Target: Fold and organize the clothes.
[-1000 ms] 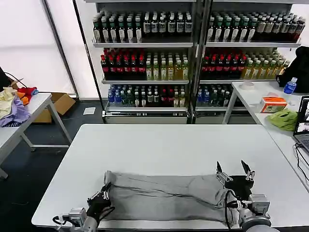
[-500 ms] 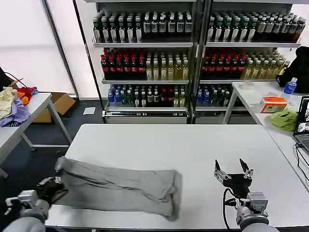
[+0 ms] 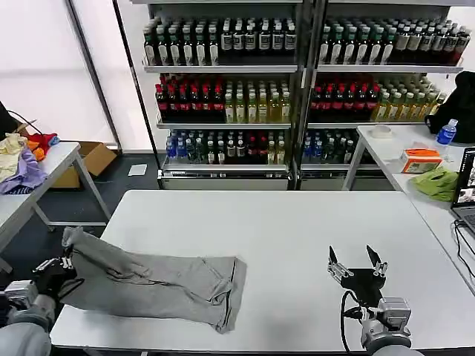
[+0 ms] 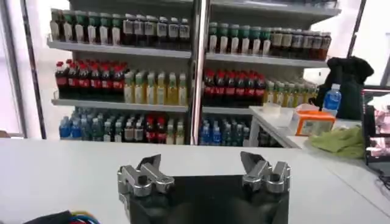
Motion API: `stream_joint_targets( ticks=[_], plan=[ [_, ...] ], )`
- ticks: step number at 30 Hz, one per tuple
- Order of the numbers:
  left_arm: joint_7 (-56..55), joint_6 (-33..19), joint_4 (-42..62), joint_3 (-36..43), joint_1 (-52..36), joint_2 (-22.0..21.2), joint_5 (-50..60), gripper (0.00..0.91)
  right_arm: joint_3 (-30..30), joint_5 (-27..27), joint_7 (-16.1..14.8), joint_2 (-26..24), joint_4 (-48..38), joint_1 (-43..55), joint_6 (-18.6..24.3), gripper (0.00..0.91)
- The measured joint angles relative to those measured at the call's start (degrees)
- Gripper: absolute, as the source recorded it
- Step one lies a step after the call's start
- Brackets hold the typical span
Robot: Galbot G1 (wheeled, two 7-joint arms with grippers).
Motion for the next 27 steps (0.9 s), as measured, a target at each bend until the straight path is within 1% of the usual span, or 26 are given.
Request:
stream_joint_targets(
  ticks=[11, 21, 27],
  plan=[
    [-1.2, 1.1, -3.4, 11.5, 0.4, -7.3, 3.2, 0.000, -0.8, -1.3, 0.1, 1.1, 0.8, -1.5, 0.6, 0.907],
    [-3.5, 3.3, -5.3, 20.9, -0.9, -10.7, 1.5, 0.000, -1.5, -2.5, 0.5, 2.3, 0.8, -2.9, 1.3, 0.907],
    [-4.7, 4.9, -5.5, 25.3, -1.8, -12.0, 0.3, 0.000, -1.3, -3.1, 0.6, 3.0, 0.6, -3.6, 1.7, 0.907]
  ],
)
